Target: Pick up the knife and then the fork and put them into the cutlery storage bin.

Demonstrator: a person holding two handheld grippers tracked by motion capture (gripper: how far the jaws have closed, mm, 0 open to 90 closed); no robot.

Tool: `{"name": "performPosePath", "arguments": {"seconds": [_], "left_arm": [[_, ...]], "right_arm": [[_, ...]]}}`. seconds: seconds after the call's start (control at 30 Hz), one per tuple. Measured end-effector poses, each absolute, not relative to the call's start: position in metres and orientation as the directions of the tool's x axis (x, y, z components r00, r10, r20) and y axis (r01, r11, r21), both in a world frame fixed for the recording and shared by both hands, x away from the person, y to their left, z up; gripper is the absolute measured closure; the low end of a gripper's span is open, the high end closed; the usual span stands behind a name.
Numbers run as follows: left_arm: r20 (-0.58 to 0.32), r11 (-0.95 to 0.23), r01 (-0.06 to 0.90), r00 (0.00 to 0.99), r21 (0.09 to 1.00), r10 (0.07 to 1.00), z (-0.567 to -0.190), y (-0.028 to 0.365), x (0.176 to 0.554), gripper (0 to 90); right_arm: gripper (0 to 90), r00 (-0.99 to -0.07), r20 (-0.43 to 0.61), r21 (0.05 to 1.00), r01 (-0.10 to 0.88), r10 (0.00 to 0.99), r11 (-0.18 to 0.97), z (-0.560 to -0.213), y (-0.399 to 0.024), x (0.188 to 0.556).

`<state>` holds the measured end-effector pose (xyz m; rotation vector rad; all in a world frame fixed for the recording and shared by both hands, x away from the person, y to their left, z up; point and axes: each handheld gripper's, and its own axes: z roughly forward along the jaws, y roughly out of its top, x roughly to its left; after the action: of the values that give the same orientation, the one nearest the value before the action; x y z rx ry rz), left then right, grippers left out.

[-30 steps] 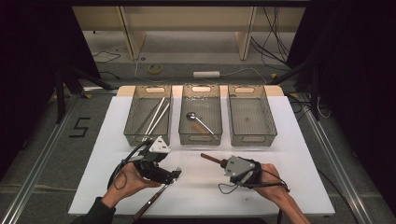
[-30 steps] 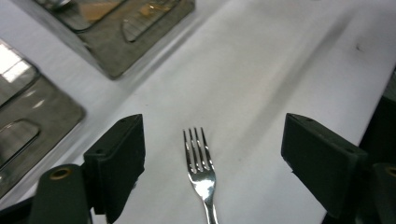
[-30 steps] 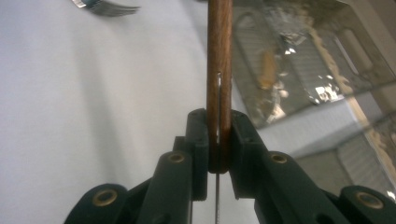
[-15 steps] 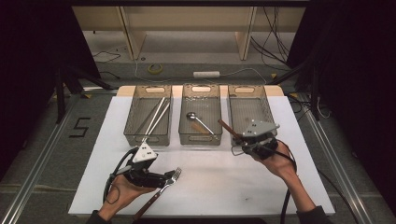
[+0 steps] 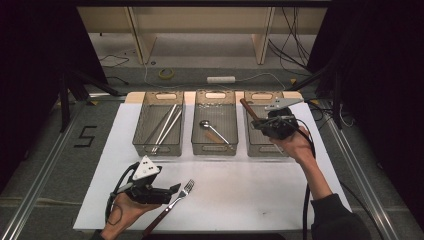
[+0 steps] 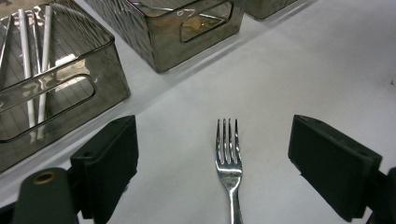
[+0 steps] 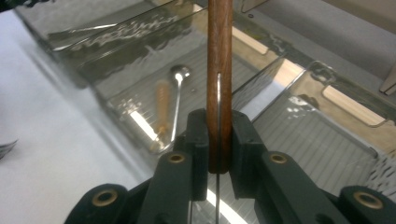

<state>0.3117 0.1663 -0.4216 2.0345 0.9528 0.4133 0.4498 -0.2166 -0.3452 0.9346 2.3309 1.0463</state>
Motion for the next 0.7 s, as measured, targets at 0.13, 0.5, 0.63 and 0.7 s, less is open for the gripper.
{"name": "performPosePath", "arguments": {"seconds": [0.13, 0.5, 0.63, 0.7], "left_arm": [[-0.054, -0.350, 0.469, 0.656, 0.811, 0.753, -0.422, 0.168, 0.309, 15.5], [-0.058, -0.343, 0.460, 0.660, 0.819, 0.749, -0.424, 0.170, 0.306, 15.5], [-0.048, -0.349, 0.449, 0.666, 0.822, 0.744, -0.424, 0.170, 0.304, 15.5], [-0.049, -0.348, 0.449, 0.667, 0.823, 0.744, -0.424, 0.170, 0.304, 15.4]], "right_arm": [[80.5, -0.658, -0.094, 0.773, 0.425, 0.747, 0.471, -0.343, -0.221, 0.465], [80.6, -0.587, -0.060, 0.768, 0.490, 0.807, 0.413, -0.351, -0.225, 0.499], [80.6, -0.568, -0.055, 0.762, 0.507, 0.821, 0.402, -0.356, -0.223, 0.510], [80.6, -0.560, -0.048, 0.764, 0.513, 0.827, 0.391, -0.358, -0.223, 0.514]]}}
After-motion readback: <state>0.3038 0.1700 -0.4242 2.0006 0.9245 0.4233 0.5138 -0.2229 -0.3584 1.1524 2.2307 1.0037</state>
